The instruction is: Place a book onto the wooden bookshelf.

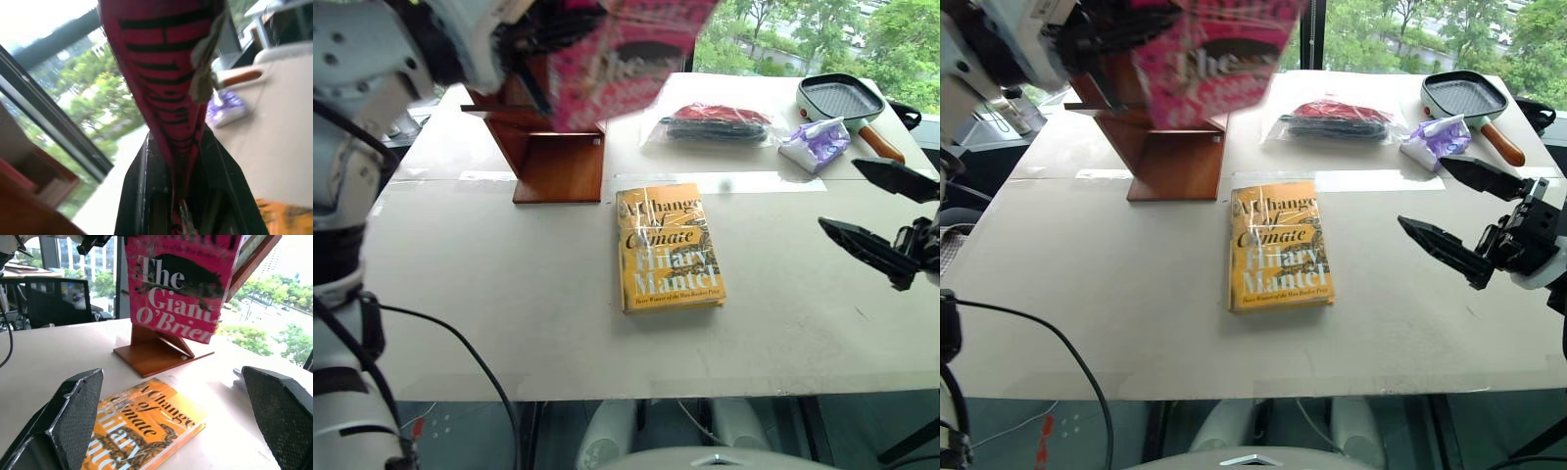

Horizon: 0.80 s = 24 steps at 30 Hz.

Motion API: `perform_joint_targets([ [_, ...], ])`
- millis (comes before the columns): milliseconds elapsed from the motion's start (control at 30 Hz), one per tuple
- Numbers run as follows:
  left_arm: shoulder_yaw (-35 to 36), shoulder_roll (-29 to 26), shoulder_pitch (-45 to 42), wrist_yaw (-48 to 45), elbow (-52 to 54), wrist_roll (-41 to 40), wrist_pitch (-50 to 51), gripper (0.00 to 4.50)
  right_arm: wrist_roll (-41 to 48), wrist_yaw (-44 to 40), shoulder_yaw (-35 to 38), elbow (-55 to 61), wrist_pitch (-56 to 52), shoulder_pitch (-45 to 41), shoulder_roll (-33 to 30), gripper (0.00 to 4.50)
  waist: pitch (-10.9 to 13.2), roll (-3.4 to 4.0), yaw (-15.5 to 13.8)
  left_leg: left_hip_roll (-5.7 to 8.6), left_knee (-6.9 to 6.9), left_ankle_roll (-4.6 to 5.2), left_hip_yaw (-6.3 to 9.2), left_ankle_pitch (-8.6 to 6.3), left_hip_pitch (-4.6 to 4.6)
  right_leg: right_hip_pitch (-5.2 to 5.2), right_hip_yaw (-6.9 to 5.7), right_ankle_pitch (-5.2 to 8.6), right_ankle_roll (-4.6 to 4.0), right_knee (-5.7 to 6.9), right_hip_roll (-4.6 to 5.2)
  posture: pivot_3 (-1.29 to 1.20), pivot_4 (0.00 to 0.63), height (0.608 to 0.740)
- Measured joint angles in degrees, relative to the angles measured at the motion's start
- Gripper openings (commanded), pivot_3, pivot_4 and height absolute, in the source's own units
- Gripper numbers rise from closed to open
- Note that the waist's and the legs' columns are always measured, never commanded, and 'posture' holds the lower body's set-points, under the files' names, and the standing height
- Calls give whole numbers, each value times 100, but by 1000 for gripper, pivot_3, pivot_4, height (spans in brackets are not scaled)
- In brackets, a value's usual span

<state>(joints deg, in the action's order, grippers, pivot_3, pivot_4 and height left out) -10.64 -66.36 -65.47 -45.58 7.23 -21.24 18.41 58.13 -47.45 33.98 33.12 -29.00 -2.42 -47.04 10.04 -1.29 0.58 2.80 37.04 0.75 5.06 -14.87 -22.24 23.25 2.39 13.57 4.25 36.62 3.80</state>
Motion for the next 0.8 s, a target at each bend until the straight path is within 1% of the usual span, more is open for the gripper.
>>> perform_joint_targets([
  [67, -360, -284, -370, -521, -413, 979, -927, 39, -50, -56, -82, -115, 43, -141, 2, 4500, -1, 2, 21, 0, 4, 3, -4, -2, -20, 19, 3, -1, 2, -1, 3, 0, 150, 740],
  [100, -658, -426, -601, -875, -943, 1670, -1516, 39, -106, -106, -201, -197, 75, -259, 10, 4500, -1, 9, 39, 1, 4, 3, -6, -2, -26, 31, 9, -2, 3, 7, 2, 0, 150, 740],
  [133, -857, -453, -763, -1101, -1390, 2159, -1758, 39, -151, -145, -297, -266, 100, -323, 22, 4500, 4, 17, 40, 7, 7, 4, -12, -2, -30, 34, 3, -1, 3, 13, -3, 0, 150, 740],
  [167, -970, -456, -842, -1240, -1719, 2456, -1881, 39, -183, -172, -381, -317, 122, -351, 30, 4500, 6, 18, 39, 6, 11, 7, -8, -3, -36, 38, -2, -1, 3, 17, -8, 0, 150, 740],
  [233, -1094, -205, -1081, -1571, -2299, 2774, -2410, 39, -294, -228, -561, -419, 190, -451, 88, 4500, 12, 11, 30, -8, 33, 25, 9, -14, -58, 44, -21, -1, 3, 22, -12, 0, 150, 740],
  [333, -1066, 268, -1468, -1925, -2728, 2842, -2485, 39, -401, -261, -733, -478, 274, -544, 178, 4500, 18, 2, 6, -5, 48, 26, 16, -14, -71, 46, -25, -2, 5, 27, -7, 0, 150, 740],
  [400, -1066, 285, -1665, -2098, -2973, 3034, -2638, 39, -434, -271, -844, -478, 300, -587, 200, 4500, 19, 2, 32, 0, 48, 24, 11, -13, -70, 47, -20, -1, 8, 26, 0, 0, 150, 740],
  [467, -1111, 199, -1709, -2415, -3213, 3292, -2804, 39, -507, -309, -903, -502, 323, -667, 215, 4500, 19, 4, 119, 0, 45, 17, 11, -9, -61, 52, -4, 0, 10, 36, 0, 0, 150, 740],
  [500, -1170, 176, -1676, -2557, -3283, 3441, -2729, 39, -537, -344, -907, -516, 358, -684, 215, 4500, 19, 6, 205, 2, 40, 20, 9, -11, -54, 56, 5, 0, 11, 44, -3, 0, 150, 740],
  [567, -1195, 160, -1611, -2770, -3289, 3694, -2524, 39, -585, -375, -907, -572, 418, -690, 215, 4500, 20, 7, 276, 1, 40, 37, 10, -21, -44, 57, 10, 1, 10, 62, -9, 0, 150, 740],
  [700, -1201, 352, -1390, -3084, -3189, 4031, -1802, 39, -628, -366, -907, -640, 455, -744, 215, 4500, 19, 16, 316, -5, 48, 40, 3, -21, -10, 54, 23, 4, 10, 128, -13, 0, 150, 740],
  [800, -1273, 602, -1362, -3102, -3158, 4388, -1608, 39, -646, -343, -899, -634, 474, -754, 214, 4500, 19, 17, 306, -10, 63, 38, 1, -19, 20, 20, 24, 15, 27, 132, -21, 0, 150, 740],
])
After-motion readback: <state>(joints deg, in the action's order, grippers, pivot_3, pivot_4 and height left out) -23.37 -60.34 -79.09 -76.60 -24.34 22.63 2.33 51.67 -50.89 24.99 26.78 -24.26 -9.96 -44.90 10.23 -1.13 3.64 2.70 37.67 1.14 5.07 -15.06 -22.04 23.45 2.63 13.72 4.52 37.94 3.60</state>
